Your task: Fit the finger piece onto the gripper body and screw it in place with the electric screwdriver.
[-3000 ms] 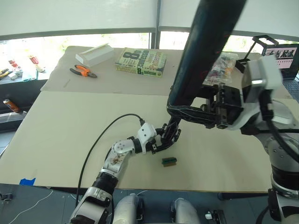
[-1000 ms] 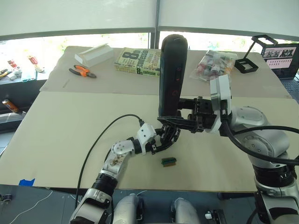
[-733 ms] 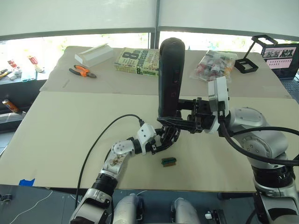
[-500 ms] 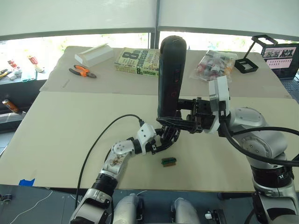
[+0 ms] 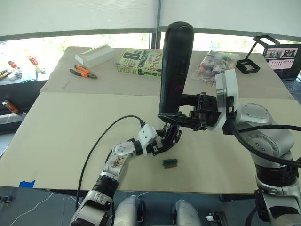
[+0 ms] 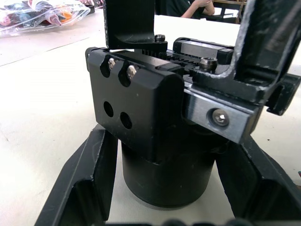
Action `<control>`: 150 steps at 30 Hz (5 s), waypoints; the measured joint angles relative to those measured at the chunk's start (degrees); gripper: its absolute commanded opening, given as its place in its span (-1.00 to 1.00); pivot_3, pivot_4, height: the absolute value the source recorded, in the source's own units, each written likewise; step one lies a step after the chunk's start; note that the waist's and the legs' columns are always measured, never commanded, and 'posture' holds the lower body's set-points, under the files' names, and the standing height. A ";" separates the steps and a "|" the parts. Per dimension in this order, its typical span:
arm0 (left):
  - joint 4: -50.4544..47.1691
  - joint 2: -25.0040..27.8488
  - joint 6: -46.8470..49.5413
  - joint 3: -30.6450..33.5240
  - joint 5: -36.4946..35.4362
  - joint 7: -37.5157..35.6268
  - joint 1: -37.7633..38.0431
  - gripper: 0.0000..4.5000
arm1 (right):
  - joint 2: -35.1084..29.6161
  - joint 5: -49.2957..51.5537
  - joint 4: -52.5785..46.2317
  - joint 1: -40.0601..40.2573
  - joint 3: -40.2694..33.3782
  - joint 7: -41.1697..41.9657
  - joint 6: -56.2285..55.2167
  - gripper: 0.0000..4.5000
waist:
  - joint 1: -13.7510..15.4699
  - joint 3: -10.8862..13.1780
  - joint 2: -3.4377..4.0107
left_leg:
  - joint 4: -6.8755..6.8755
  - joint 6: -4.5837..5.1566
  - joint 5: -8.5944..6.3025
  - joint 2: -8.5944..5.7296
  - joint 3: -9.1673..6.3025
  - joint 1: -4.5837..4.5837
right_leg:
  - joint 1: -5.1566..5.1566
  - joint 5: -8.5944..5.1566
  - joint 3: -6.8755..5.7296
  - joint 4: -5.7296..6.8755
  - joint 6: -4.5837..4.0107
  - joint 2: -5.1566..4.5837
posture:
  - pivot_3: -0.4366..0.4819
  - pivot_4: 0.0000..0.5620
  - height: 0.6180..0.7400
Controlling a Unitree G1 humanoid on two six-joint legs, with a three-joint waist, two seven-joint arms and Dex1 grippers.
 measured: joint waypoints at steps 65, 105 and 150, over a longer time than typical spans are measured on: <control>-0.03 -0.45 0.04 0.00 0.00 0.00 0.04 0.11 | -0.39 -1.77 0.05 -0.07 0.01 -0.90 2.52 -0.15 | 0.02 0.00 0.00 | -0.01 0.00 0.00 0.00 0.00 0.00 | 0.00 0.00 0.00 -0.01 0.00 -0.01 | -0.05 -0.47 1.00; -0.09 -0.37 0.05 0.00 0.00 0.00 0.09 0.11 | -0.17 -0.57 0.05 0.32 -0.48 -2.35 2.69 -0.15 | 0.01 0.00 0.00 | -0.01 0.00 0.00 0.00 -0.01 0.00 | 0.00 0.00 0.00 -0.02 0.00 -0.01 | -0.05 -0.47 1.00; -0.33 -0.23 0.08 -0.05 0.03 0.00 0.33 0.11 | 1.22 -0.63 0.28 3.17 -1.22 -4.12 2.65 -0.15 | 0.02 -0.01 0.01 | -0.02 0.00 0.00 0.00 0.00 0.00 | 0.01 0.00 0.00 -0.02 0.00 -0.01 | -0.05 -0.47 1.00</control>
